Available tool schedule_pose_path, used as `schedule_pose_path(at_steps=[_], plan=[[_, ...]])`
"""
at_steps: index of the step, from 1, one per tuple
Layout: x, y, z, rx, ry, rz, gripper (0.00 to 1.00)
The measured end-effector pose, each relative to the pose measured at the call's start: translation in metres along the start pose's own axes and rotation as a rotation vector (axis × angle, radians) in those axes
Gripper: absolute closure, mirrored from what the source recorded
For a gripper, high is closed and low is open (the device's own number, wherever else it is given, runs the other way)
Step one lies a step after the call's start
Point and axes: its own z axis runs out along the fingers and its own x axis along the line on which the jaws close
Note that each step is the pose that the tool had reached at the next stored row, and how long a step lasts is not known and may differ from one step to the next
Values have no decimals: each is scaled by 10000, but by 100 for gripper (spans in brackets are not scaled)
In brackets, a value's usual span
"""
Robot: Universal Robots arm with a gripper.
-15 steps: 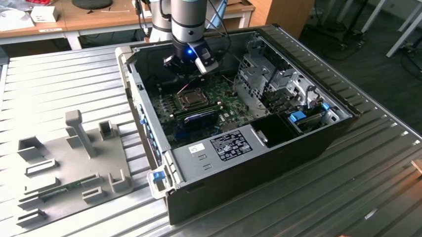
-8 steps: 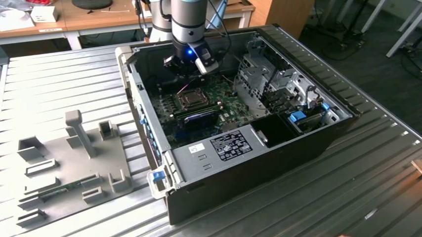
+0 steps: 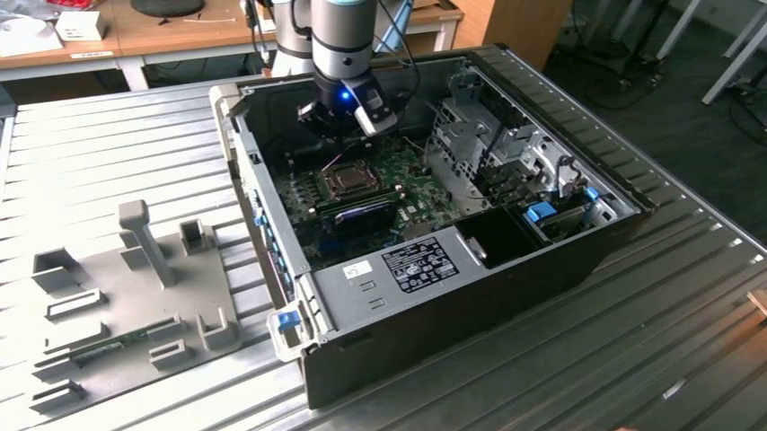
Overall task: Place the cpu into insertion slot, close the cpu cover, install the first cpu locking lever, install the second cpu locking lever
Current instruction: 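Install the first cpu locking lever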
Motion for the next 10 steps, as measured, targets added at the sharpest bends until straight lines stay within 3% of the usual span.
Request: schedule_pose_path(at_steps=[10], plan=[[1,-2,10,1,-1,0,90]])
